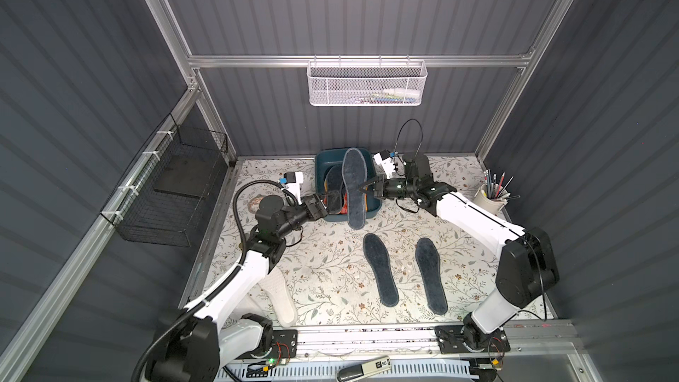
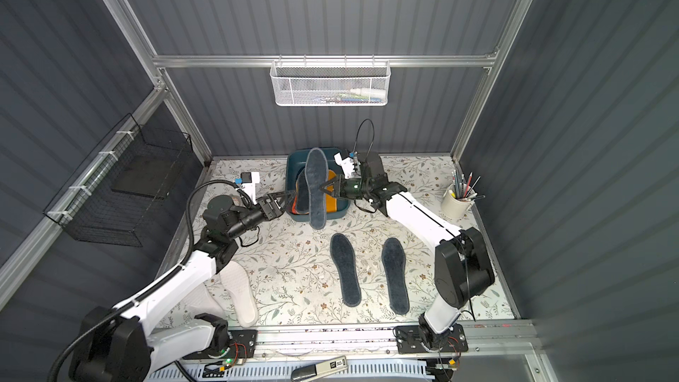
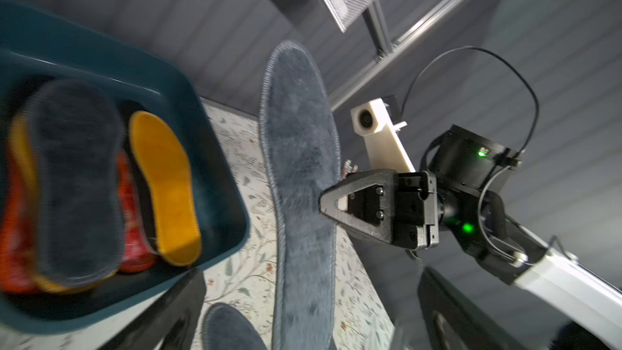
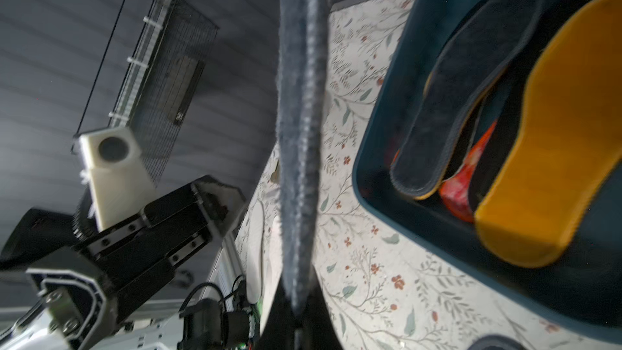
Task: Put the insoles into the storage box
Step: Place the insole in the storage box.
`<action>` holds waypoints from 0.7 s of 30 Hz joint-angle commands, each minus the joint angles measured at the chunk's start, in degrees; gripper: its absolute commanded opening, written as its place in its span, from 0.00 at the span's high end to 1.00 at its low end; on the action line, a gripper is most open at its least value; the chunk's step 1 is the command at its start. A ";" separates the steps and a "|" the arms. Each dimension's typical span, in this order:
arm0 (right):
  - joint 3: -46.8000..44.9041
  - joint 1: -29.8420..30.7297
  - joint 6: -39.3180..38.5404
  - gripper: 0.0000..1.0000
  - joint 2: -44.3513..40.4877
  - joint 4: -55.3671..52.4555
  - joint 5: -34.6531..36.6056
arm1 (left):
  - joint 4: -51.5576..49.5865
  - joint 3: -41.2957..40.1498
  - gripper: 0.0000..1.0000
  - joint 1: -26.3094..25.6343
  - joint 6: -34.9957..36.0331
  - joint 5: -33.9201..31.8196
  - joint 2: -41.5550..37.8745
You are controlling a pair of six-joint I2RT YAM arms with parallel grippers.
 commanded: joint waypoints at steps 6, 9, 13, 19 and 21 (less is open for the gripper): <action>12.44 -2.80 -8.23 1.00 10.21 -15.95 5.22 | -29.17 -0.96 0.00 0.24 9.62 -21.86 -12.96; 17.65 -3.54 -10.57 1.00 14.42 -19.64 6.42 | -32.13 -1.75 0.00 0.24 10.13 -23.89 -16.61; 24.59 -4.45 -11.93 1.00 19.79 -22.13 6.28 | -34.90 -2.28 0.00 0.19 10.08 -24.57 -19.04; 33.83 -4.92 -13.47 1.00 27.98 -25.22 7.46 | -34.24 -3.89 0.00 0.19 9.18 -23.39 -22.19; 35.72 -4.99 -13.43 1.00 30.02 -25.37 7.14 | -34.65 -3.77 0.00 0.24 9.13 -23.48 -22.66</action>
